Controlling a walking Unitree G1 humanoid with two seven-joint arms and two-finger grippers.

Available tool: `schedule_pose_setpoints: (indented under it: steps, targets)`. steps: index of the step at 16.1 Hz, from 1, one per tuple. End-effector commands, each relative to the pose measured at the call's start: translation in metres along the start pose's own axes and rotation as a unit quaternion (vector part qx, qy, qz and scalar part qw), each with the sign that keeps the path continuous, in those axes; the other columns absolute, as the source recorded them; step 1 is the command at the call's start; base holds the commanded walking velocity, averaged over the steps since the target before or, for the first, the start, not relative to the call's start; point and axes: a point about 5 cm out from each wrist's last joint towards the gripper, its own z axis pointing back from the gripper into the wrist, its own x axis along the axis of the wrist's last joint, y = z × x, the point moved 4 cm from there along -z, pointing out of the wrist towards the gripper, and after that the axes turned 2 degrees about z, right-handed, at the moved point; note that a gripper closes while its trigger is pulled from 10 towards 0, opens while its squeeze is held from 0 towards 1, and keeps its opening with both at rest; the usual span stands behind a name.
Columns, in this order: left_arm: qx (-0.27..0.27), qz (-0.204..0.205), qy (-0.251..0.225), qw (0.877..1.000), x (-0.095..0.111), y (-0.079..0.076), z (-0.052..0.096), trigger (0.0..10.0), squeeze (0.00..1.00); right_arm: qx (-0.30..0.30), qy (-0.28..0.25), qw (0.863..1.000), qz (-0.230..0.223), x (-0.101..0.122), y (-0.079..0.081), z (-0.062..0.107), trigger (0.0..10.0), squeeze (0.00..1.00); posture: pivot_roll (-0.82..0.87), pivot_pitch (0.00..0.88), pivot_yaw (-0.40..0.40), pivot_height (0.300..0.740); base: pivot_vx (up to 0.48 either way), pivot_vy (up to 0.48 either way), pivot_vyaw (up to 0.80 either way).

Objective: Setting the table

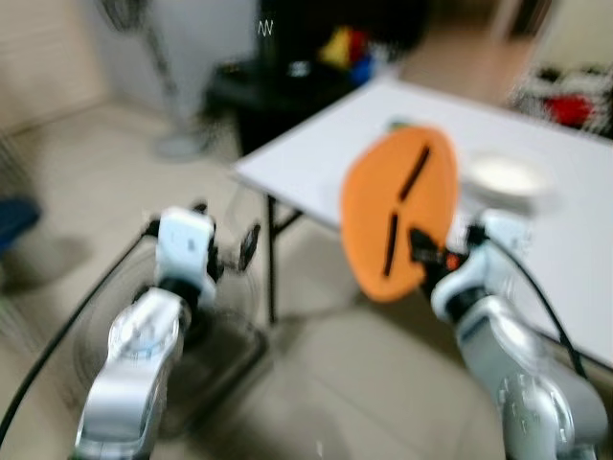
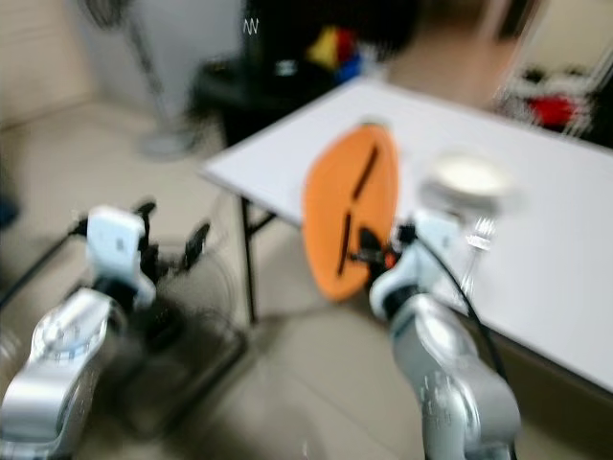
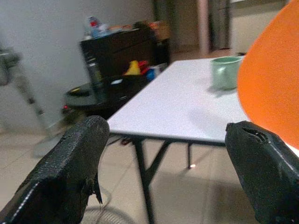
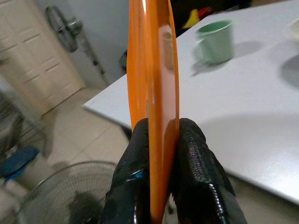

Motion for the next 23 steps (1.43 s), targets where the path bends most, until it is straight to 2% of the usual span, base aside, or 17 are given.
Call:
schedule_pose_setpoints:
  steps: [1, 19, 21, 22, 23]
  targets:
    - [-0.013, 0.005, -0.002, 1.0, 0.002, -0.008, -0.003, 10.0, 0.0, -0.019, -0.026, 0.999, 0.011, 0.014, -0.01, 0.003, 10.0, 0.0, 0.05, 0.0, 0.02, 0.74, 0.337, 0.0, -0.48]
    - [-0.011, 0.008, 0.003, 1.0, 0.0, -0.008, -0.002, 10.0, 0.0, 0.044, 0.009, 0.998, -0.035, 0.008, 0.0, -0.001, 10.0, 0.0, 0.06, 0.0, 0.014, 0.74, 0.336, 0.0, 0.0]
    - [-0.034, 0.008, 0.004, 0.999, -0.001, -0.012, 0.0, 10.0, 0.0, 0.058, 0.017, 0.995, -0.081, 0.005, 0.003, 0.0, 10.0, 0.0, 0.06, 0.0, 0.016, 0.74, 0.0, 0.0, 0.0]
    - [-0.067, 0.002, 0.013, 0.998, -0.004, -0.018, 0.002, 10.0, 0.0, 0.065, 0.03, 0.991, -0.116, 0.001, 0.001, 0.0, 10.0, 0.0, 0.06, 0.0, 0.019, 0.74, 0.0, 0.0, 0.0]
    - [-0.079, 0.003, 0.016, 0.997, -0.005, -0.02, 0.002, 10.0, 0.0, 0.072, 0.038, 0.989, -0.127, -0.001, 0.001, 0.0, 10.0, 0.0, 0.06, 0.0, 0.022, 0.74, 0.0, 0.0, 0.0]
